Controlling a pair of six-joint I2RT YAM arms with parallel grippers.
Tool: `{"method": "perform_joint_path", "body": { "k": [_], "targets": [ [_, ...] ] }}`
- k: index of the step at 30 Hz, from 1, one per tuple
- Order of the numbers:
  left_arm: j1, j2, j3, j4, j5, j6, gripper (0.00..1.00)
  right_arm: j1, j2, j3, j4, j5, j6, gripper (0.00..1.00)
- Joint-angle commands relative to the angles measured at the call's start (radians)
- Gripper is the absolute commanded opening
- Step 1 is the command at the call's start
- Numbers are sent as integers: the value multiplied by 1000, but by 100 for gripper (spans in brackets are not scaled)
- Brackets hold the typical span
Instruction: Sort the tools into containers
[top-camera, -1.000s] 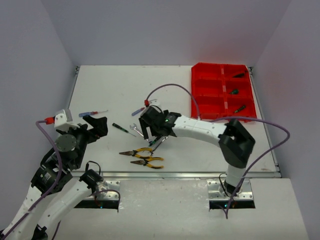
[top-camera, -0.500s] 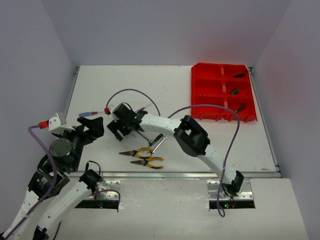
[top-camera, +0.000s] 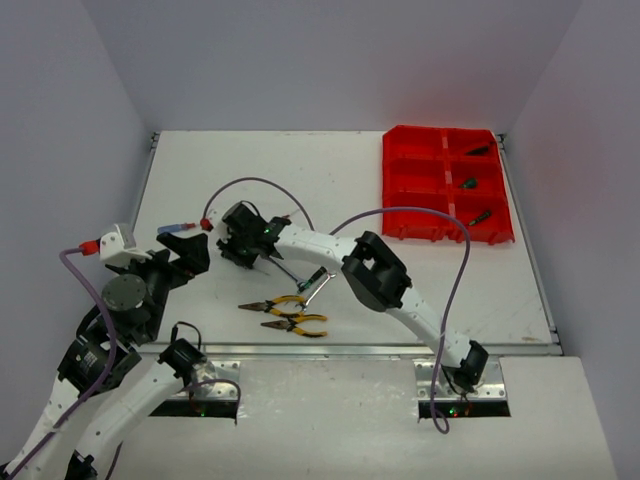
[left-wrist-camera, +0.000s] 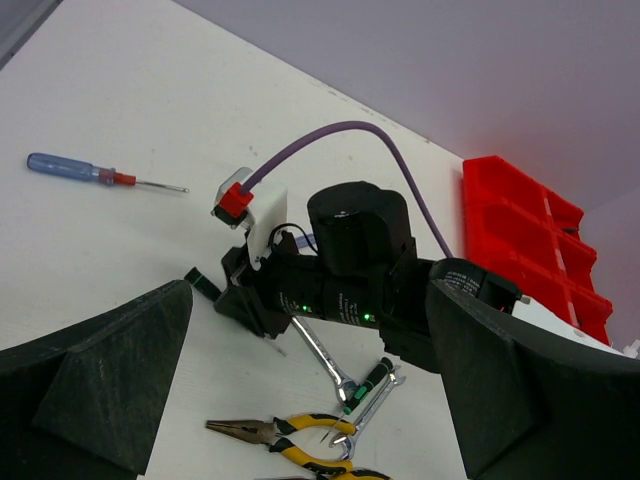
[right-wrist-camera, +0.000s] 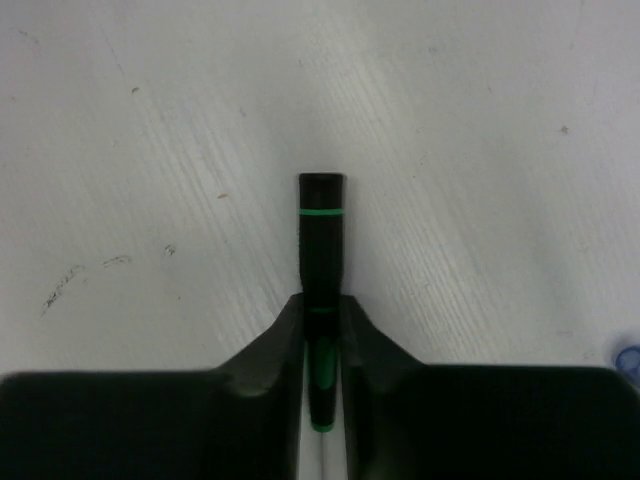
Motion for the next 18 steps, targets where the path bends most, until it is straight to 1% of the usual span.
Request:
{"method": "perform_joint_path", "body": {
  "k": [1, 2, 4, 6, 7, 9, 11, 13, 15, 18],
  "targets": [
    [0, 8, 4, 21, 5, 7, 100, -10, 0, -48, 4, -33, 23, 0],
    [1, 10, 4, 23, 7, 7, 100, -5, -17, -92, 42, -43, 36, 0],
    [1, 12, 3, 23, 8, 7, 100, 1, -54, -125, 79, -60, 51, 0],
    [1, 15, 4, 21, 8, 7, 100, 4, -129, -129, 106, -125, 87, 0],
    [1, 15, 4, 20, 7, 7, 100, 4, -157, -129, 115, -134, 98, 0],
    [2, 9, 5, 18, 5, 5, 100, 4, -272, -149, 142, -153, 120, 0],
    [1, 1, 4, 18, 2, 4, 100, 0, -399, -198, 171, -115, 126, 0],
    [1, -10, 3, 18, 1, 4, 100, -14, -509, -286, 176, -52, 143, 0],
    [1, -14, 3, 18, 1, 4, 100, -81, -665, -411, 183, 35, 179, 0],
    [3, -14, 2, 20, 7, 4, 100, -214, -887, -650, 188, 186, 276, 0]
  ]
}}
